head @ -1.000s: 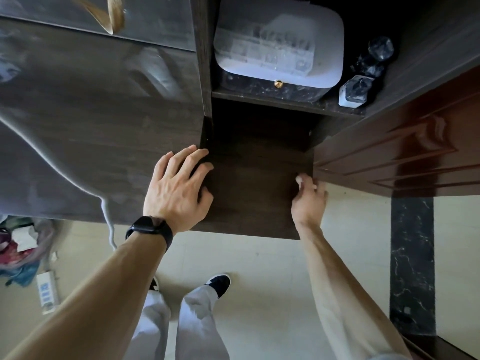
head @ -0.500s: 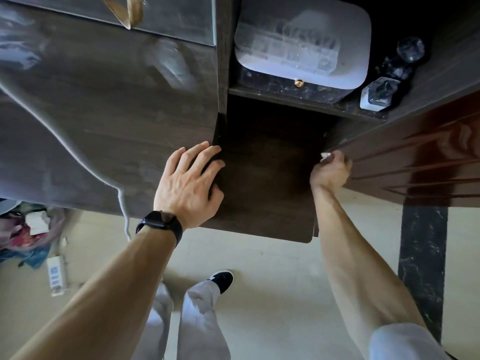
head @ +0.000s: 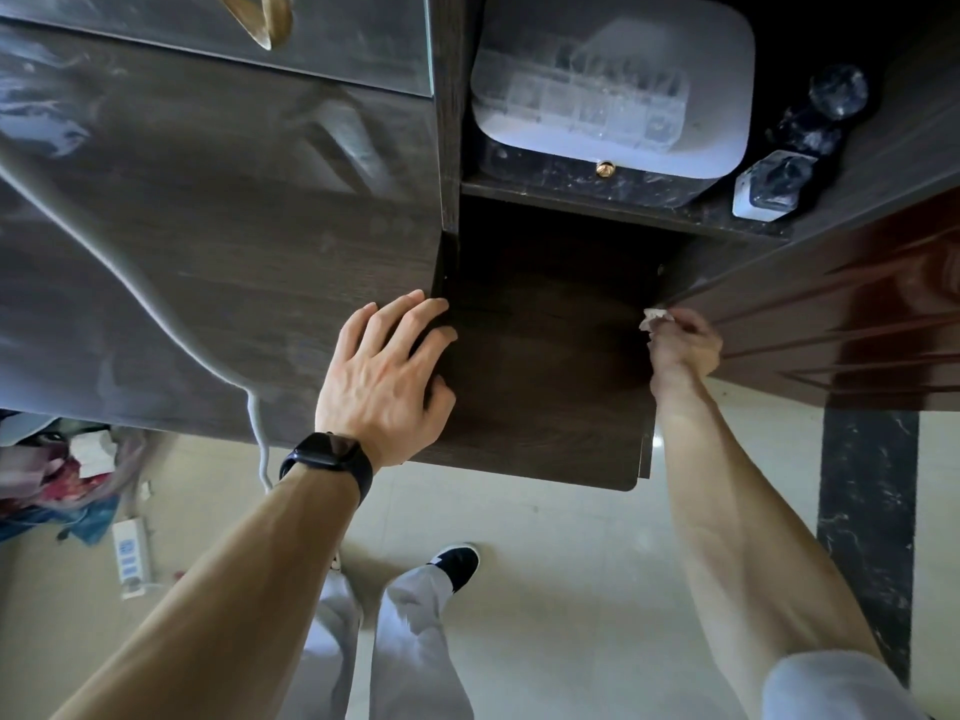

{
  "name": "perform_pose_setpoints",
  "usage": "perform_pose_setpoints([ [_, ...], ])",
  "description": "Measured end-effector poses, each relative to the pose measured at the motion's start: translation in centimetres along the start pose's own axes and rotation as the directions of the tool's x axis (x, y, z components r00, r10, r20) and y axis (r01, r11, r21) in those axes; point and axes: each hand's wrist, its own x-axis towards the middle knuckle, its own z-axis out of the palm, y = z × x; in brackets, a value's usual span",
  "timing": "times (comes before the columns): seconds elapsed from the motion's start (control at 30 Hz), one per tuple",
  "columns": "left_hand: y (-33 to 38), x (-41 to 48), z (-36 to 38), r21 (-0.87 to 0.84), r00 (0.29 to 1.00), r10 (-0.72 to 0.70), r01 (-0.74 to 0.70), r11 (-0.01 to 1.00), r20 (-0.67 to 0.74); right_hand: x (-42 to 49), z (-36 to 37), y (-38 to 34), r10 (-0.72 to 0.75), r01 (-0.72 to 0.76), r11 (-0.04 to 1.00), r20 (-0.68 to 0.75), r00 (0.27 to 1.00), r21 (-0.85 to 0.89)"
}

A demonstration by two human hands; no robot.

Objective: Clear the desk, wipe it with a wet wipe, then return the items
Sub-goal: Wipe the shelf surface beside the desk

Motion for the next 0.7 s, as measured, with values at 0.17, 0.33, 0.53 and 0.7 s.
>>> perform_pose_setpoints([
  [0.17,0.0,0.1,0.2,-0.019,1.000,0.004,-0.004,1.000,-0.017,-1.7,-0.6,2.6,0.116,-0.078,0.975,-0.180,0.977,0.206],
  [0.33,-0.1,0.0,0.1,-0.021,1.000,-0.003,0.003,1.000,-0.009,-3.9,-1.3,4.9,-0.416,0.414,0.852,0.065,0.907,-0.321],
  [0.53,-0.1,-0.2,0.0,-0.030,1.000,0.005,-0.004,1.000,0.020,-13.3,-3.0,8.9,-0.574,0.796,0.525,0.565,0.593,-0.301],
  [0.7,-0.9,-0.6,-1.0,-0.139,0.996,0.055,-0.045,0.989,0.072,-23.7,-5.4,12.5,-0.168,0.732,0.607,0.851,0.497,-0.308],
])
